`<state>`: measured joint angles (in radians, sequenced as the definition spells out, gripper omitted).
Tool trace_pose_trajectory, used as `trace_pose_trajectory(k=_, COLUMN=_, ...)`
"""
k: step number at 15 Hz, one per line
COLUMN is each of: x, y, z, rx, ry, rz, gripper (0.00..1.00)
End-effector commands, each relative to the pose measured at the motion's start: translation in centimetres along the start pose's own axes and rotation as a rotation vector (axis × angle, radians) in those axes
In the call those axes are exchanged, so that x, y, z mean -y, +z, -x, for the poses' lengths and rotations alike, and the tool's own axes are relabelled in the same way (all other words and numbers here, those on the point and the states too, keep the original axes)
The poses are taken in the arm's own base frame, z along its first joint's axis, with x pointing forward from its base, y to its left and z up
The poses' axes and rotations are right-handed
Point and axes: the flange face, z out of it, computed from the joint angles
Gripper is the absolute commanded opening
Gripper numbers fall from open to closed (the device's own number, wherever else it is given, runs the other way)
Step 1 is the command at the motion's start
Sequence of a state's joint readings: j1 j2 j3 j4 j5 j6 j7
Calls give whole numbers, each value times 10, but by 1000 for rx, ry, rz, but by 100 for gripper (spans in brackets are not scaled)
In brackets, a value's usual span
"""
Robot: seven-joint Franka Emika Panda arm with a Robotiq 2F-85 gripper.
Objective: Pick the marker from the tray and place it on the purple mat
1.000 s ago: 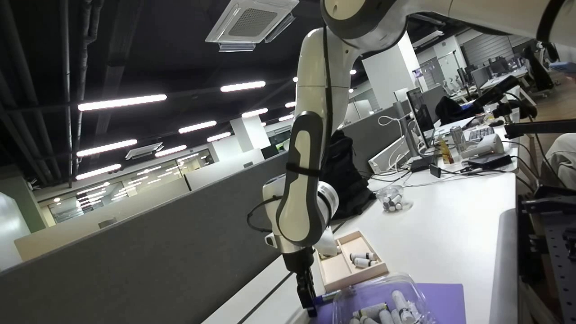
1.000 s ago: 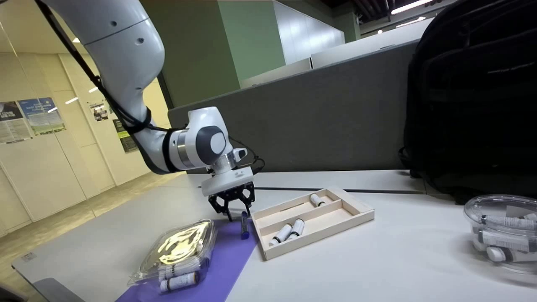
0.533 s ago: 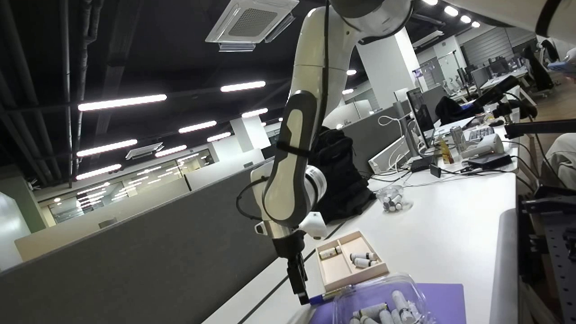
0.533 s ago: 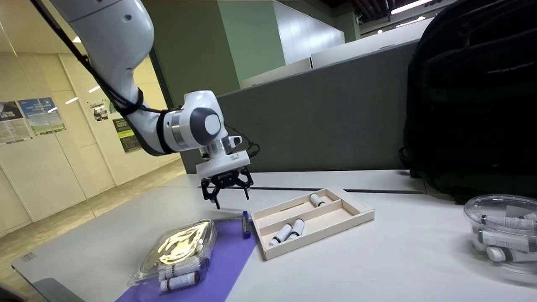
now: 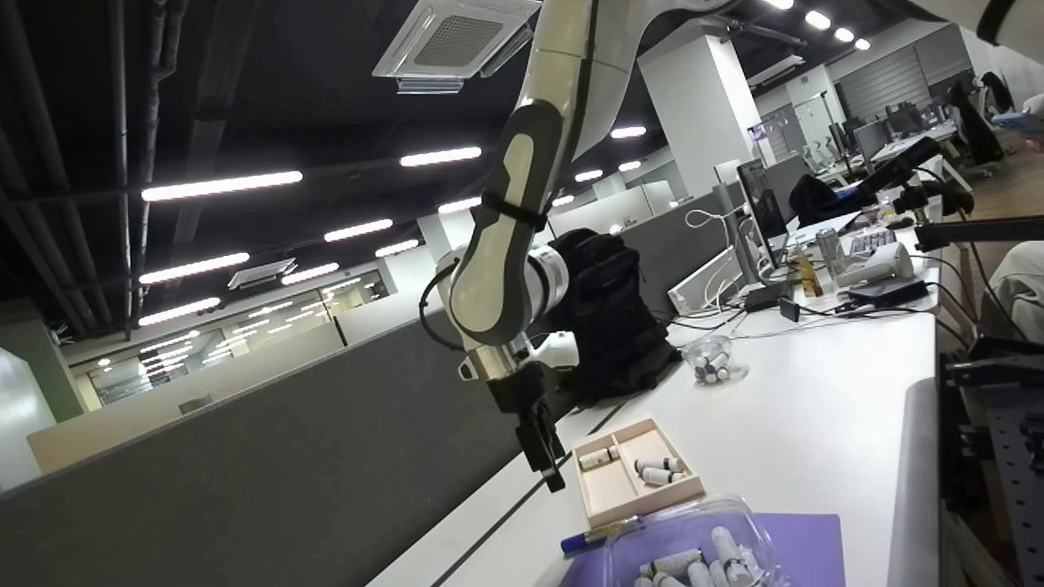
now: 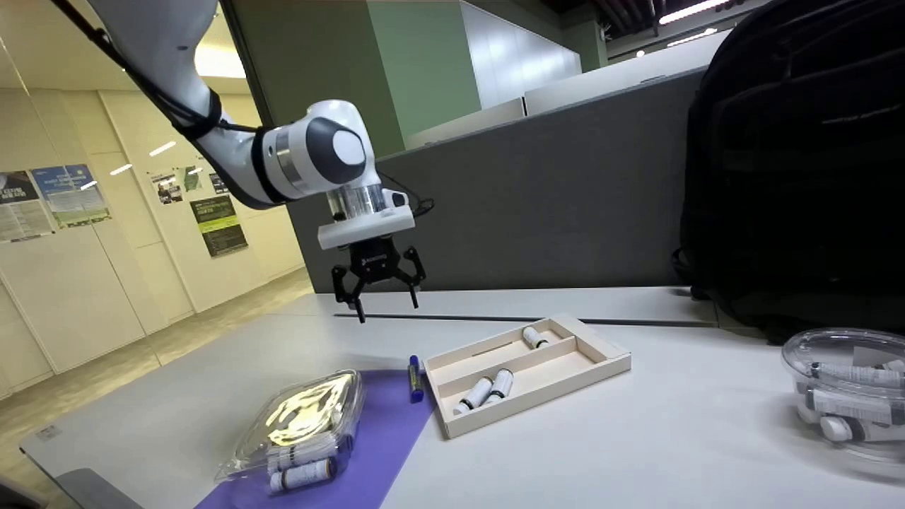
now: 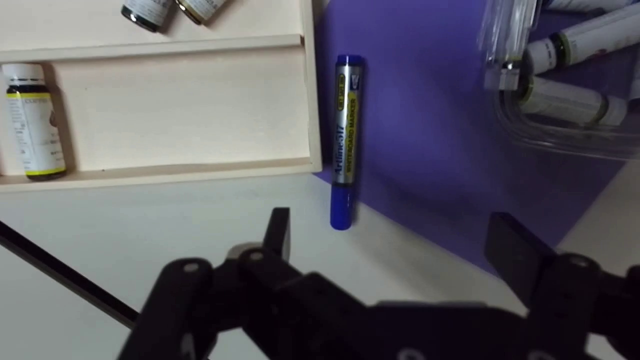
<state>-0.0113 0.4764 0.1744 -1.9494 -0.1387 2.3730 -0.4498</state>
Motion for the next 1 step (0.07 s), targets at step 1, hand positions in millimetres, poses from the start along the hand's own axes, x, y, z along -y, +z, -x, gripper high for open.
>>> trace_pose_trajectory(k=1, x=-10, y=-12, z=15, rx=46, ry=14, rz=0, gripper=100)
